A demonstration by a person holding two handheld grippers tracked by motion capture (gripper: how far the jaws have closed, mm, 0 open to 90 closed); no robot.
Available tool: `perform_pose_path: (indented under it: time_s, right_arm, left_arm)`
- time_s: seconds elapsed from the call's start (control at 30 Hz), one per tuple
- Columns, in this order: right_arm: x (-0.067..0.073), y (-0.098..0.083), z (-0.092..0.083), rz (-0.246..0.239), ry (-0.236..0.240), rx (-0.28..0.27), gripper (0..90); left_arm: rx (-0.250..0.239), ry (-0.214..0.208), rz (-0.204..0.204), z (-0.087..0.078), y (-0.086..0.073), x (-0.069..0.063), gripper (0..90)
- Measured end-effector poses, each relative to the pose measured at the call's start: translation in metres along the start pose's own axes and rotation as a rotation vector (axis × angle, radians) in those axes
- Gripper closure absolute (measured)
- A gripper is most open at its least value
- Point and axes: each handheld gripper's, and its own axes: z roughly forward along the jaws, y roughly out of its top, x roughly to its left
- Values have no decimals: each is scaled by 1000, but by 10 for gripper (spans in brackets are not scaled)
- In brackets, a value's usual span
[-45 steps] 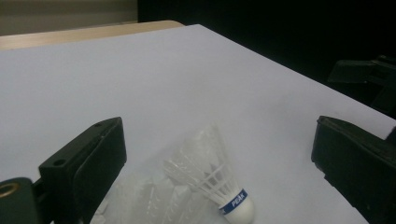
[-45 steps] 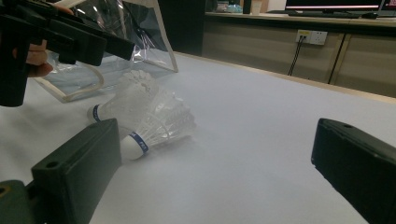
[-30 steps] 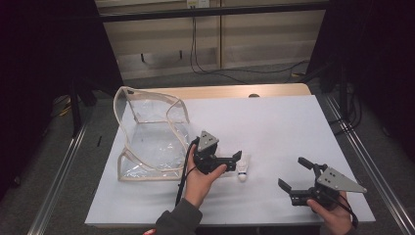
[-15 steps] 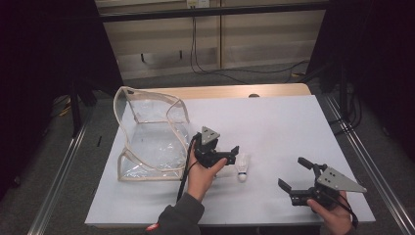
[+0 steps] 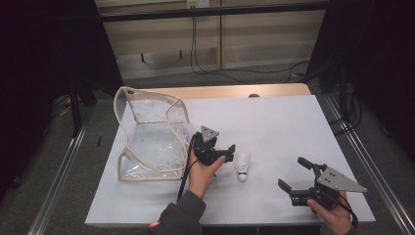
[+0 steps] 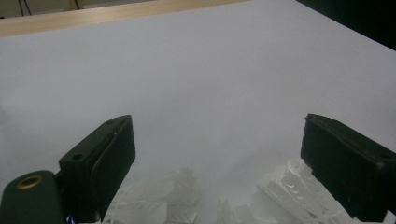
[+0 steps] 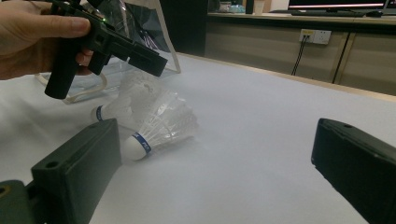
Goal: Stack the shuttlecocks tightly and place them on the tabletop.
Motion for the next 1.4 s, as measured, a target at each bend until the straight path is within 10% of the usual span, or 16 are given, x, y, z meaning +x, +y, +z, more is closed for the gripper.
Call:
perform_pose_path:
  time_s: [1.4]
  right_arm:
    - [2,0,0,-1,10,-3,13]
  left_arm:
    - [134,162,40,4,-5,8,435]
